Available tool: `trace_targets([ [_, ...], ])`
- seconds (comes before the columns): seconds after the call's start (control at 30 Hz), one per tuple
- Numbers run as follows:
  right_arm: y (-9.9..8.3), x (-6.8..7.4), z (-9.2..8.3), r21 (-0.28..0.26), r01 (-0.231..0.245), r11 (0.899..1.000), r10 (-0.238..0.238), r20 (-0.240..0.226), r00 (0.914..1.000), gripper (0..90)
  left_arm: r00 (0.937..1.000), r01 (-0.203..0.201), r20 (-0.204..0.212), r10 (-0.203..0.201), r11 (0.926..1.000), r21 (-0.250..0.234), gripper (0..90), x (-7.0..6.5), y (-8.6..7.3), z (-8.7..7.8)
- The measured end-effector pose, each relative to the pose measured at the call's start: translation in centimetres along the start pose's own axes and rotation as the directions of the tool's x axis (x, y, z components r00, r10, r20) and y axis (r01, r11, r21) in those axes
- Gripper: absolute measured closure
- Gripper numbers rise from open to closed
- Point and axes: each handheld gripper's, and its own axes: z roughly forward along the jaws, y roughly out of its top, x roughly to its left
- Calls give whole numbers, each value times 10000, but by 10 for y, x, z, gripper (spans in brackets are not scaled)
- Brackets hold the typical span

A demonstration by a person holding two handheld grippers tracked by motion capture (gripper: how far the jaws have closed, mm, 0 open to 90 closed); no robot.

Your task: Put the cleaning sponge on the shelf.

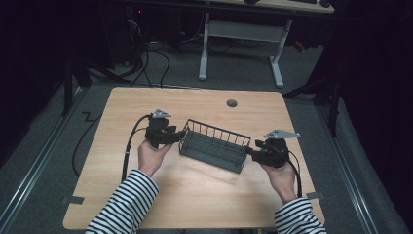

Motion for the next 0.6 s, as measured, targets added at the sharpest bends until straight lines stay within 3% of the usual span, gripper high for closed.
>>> trace_targets([
  [0.1, -1, -2, -4, -219, -117, 9997, 118, 38, 9999, 418, 9999, -172, 10, 172, 9996, -241, 456, 0, -2, -7],
  [0.2, -8, -3, -13, -875, -216, 9959, 224, 82, 9997, 435, 9997, -231, 42, 234, 9985, -504, 432, 0, -6, -14],
  [0.37, -14, -8, -20, -856, -230, 9961, 255, 287, 9993, 433, 9996, -275, -5, 275, 9958, -871, 422, 2, -19, -29],
  [0.57, -26, -20, -29, -1309, -444, 9904, 500, 400, 9979, 447, 9994, -148, -330, 112, 9935, -1128, 408, 6, -49, -48],
  [0.6, -28, -23, -30, -1304, -494, 9902, 557, 454, 9974, 446, 9985, -118, -552, 59, 9942, -1065, 406, 9, -61, -51],
])
